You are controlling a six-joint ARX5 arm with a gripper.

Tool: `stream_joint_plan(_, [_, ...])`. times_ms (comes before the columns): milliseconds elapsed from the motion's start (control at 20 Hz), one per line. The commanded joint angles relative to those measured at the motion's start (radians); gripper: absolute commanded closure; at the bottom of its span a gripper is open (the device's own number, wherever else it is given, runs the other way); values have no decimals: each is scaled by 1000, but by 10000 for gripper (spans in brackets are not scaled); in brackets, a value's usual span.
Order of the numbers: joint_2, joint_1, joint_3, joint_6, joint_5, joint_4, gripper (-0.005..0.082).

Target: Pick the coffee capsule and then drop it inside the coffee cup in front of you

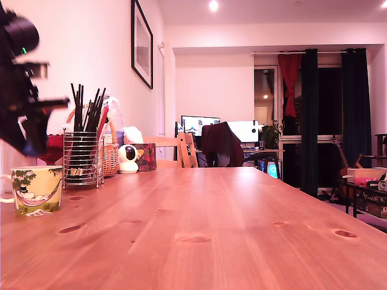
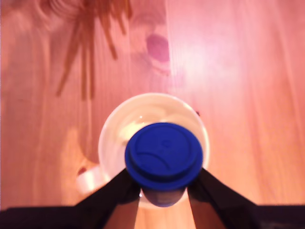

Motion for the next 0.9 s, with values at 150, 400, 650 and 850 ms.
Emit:
stream_joint_plan(150, [69, 9, 55, -3, -11, -40, 652])
stream_joint_plan(400, [89, 10, 66, -3, -17, -45, 652])
stream_joint_plan(650, [89, 11, 66, -3, -17, -36, 652])
stream_joint_plan(850, [89, 11, 66, -3, -16, -37, 652])
